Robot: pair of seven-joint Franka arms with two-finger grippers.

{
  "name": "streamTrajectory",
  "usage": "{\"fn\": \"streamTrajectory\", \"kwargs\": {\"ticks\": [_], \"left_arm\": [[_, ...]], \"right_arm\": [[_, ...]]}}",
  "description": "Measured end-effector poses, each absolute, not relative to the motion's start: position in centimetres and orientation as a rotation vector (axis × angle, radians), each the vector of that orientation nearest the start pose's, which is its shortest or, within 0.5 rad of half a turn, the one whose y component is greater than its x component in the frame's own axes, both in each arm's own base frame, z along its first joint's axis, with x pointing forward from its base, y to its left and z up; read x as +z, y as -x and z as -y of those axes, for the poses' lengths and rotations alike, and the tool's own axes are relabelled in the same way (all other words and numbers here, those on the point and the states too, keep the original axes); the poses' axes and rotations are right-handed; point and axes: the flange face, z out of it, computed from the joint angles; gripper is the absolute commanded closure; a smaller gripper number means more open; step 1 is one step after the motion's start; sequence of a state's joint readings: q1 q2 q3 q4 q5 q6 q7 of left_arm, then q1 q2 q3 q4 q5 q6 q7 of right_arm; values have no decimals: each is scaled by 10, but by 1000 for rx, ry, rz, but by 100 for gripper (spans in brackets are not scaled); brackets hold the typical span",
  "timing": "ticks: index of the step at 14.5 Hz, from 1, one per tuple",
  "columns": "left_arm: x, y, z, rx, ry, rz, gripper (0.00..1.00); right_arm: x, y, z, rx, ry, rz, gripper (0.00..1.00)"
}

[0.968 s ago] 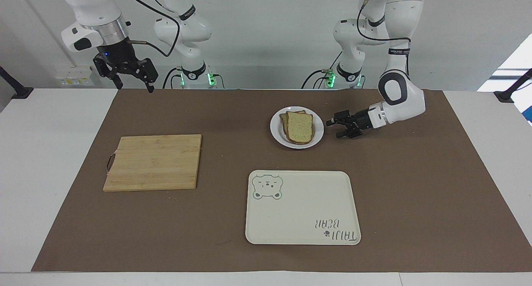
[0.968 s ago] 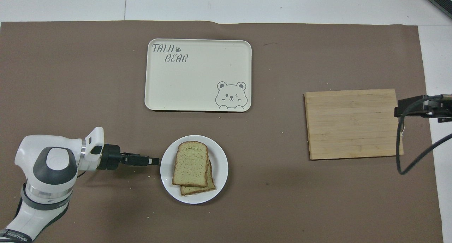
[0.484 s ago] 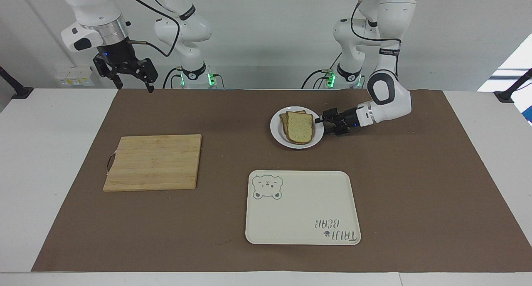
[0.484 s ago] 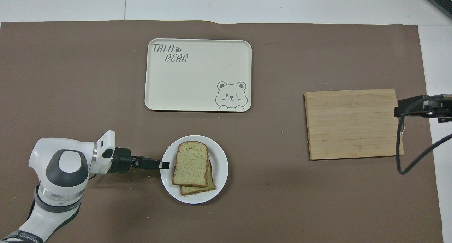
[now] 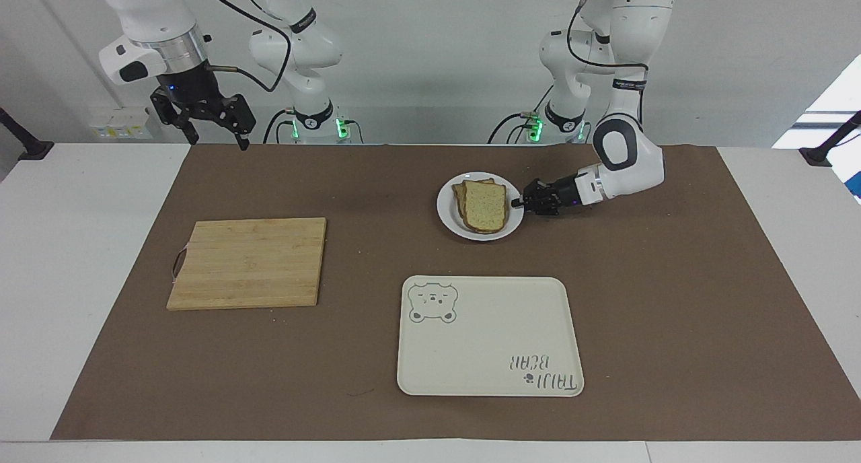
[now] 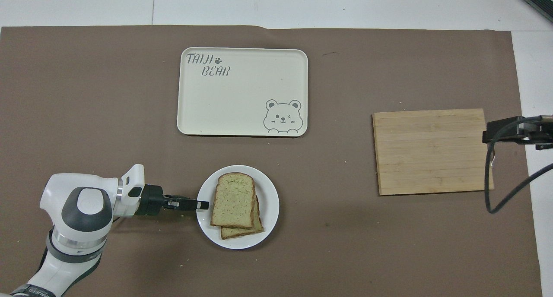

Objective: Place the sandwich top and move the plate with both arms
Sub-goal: 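Grip the plate rim with the left gripper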

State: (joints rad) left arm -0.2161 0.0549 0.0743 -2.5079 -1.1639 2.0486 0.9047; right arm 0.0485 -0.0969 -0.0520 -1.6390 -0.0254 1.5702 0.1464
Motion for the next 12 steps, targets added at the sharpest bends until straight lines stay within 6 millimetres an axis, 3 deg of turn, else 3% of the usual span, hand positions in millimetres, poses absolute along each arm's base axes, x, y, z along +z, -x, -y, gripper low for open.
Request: {"fn": "streamTrajectory", "kwargs": {"ticks": [12], "left_arm": [[256,-426,110,-104,-2154,204,100]], "right_arm": [[644,-524,6,-46,3151,-237,0]]}}
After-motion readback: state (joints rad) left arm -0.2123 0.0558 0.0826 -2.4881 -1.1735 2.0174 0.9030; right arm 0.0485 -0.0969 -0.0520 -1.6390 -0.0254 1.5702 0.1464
